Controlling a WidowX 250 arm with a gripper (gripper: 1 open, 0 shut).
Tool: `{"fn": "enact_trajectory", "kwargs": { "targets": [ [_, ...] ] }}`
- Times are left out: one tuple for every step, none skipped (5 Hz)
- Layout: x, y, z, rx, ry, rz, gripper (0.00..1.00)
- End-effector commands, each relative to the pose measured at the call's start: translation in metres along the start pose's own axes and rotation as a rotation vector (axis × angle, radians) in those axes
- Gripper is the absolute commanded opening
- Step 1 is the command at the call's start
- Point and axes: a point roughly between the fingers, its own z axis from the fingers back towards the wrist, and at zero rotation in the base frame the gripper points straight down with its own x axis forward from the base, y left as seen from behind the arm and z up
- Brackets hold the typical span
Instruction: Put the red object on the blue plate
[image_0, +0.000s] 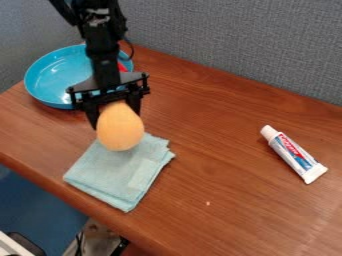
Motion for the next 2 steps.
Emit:
{"fn": "enact_trajectory", "kwargs": {
  "targets": [
    [0.013, -0.003, 0.040, -0.092, -0.076, 0.023, 0.00],
    [0.035, 0.009, 0.064, -0.139, -0.083, 0.075, 0.00]
  ]
}}
